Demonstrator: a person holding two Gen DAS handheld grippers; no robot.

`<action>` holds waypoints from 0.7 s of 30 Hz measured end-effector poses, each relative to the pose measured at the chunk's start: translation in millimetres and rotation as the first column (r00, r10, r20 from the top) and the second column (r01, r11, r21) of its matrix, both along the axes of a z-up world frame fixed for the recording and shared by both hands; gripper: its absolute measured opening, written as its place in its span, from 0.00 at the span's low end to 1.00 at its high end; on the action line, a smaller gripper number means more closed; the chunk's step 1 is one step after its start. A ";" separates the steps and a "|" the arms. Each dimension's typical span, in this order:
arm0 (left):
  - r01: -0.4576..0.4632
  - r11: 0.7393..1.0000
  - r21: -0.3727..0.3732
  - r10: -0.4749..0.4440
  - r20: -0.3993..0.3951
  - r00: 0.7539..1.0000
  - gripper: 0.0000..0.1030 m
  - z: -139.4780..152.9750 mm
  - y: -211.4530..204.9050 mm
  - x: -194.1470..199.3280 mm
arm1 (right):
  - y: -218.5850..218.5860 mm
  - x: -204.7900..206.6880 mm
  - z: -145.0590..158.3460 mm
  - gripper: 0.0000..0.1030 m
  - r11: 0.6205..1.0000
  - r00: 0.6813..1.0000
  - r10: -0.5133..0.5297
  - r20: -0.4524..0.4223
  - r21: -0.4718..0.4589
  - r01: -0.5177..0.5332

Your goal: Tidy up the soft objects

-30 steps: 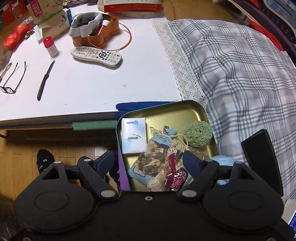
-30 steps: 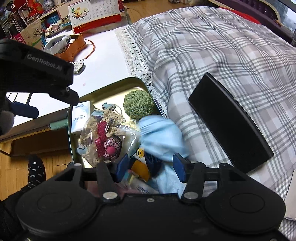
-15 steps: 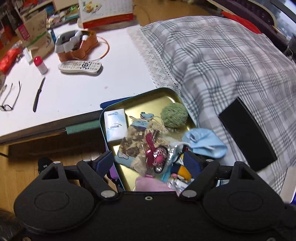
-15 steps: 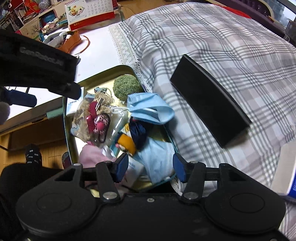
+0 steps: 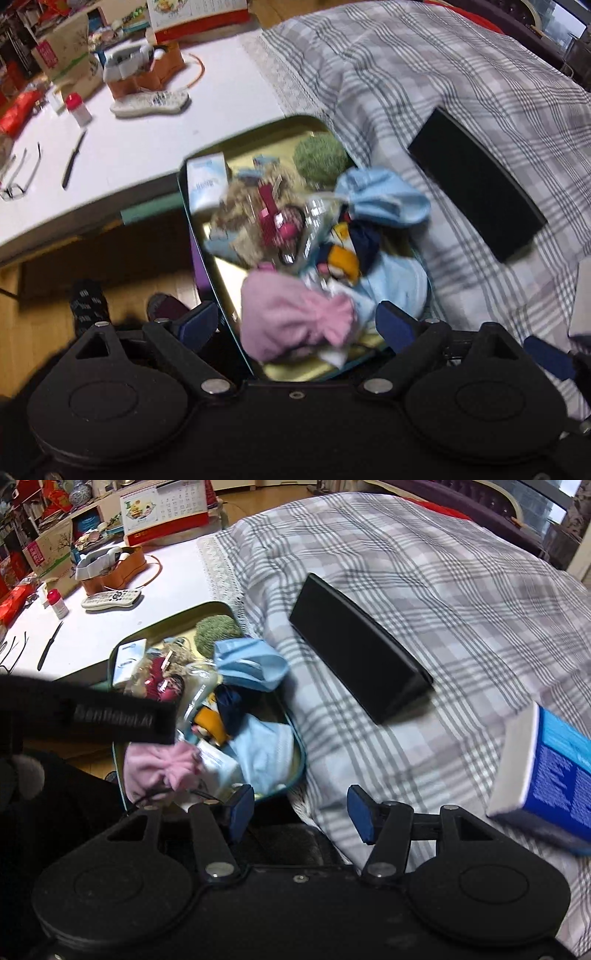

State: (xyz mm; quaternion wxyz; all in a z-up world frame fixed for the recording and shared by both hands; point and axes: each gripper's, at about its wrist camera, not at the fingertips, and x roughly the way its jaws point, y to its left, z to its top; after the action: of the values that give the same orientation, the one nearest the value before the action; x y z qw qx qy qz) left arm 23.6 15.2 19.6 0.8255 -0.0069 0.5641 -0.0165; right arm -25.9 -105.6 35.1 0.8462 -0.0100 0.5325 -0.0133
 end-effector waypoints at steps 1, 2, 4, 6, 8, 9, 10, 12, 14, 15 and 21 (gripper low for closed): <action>-0.006 1.000 -0.003 0.006 -0.006 1.000 0.87 -1.7 0.0 -4.3 | -2.1 -2.4 -0.6 0.53 1.000 1.000 -0.007 0.002 -0.004 0.007; -0.011 1.000 -0.006 0.011 -0.005 1.000 0.87 -1.8 0.1 -6.8 | -4.4 -5.6 -1.0 0.53 1.000 1.000 -0.013 0.004 -0.006 0.013; -0.024 1.000 -0.003 0.024 0.029 0.999 0.87 3.7 1.5 -10.7 | -9.2 -10.2 -1.3 0.53 1.000 1.000 -0.022 0.007 -0.009 0.022; -0.058 0.998 0.004 0.057 0.069 0.996 0.87 8.8 4.4 -15.2 | -12.7 -14.5 -0.8 0.53 0.999 0.999 -0.030 0.014 -0.019 0.030; -0.078 0.997 -0.009 0.079 0.079 0.994 0.87 9.9 7.9 -17.7 | -14.5 -18.1 0.1 0.53 0.999 0.999 -0.037 0.026 -0.037 0.038; -0.082 0.996 -0.018 0.083 0.073 0.994 0.87 9.3 9.2 -18.1 | -15.4 -19.6 0.4 0.54 0.998 0.999 -0.040 0.030 -0.044 0.041; -0.085 0.996 -0.031 0.087 0.065 0.994 0.87 8.4 10.1 -19.2 | -16.2 -20.9 0.6 0.54 0.998 0.999 -0.041 0.032 -0.046 0.043; -0.089 0.995 -0.050 0.092 0.058 0.994 0.87 7.3 10.8 -22.8 | -19.5 -24.0 1.5 0.54 0.998 0.999 -0.042 0.030 -0.042 0.043; -0.093 0.994 -0.061 0.096 0.062 0.993 0.87 7.5 10.6 -27.9 | -20.2 -25.6 2.6 0.54 0.998 0.999 -0.043 0.031 -0.050 0.044; -0.096 0.993 -0.063 0.100 0.066 0.993 0.87 7.8 10.1 -30.7 | -20.4 -25.9 2.8 0.54 0.998 0.999 -0.044 0.031 -0.052 0.046; -0.107 0.989 -0.104 0.115 0.069 0.991 0.89 7.7 11.6 -43.2 | -19.4 -27.6 6.3 0.55 0.996 0.998 -0.056 0.036 -0.070 0.059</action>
State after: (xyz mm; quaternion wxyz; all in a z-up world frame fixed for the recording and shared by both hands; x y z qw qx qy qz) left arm -19.6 26.9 27.3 0.8442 -0.0790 0.5302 0.0010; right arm -53.5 -125.1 41.4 0.8535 -0.0245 0.5173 -0.0568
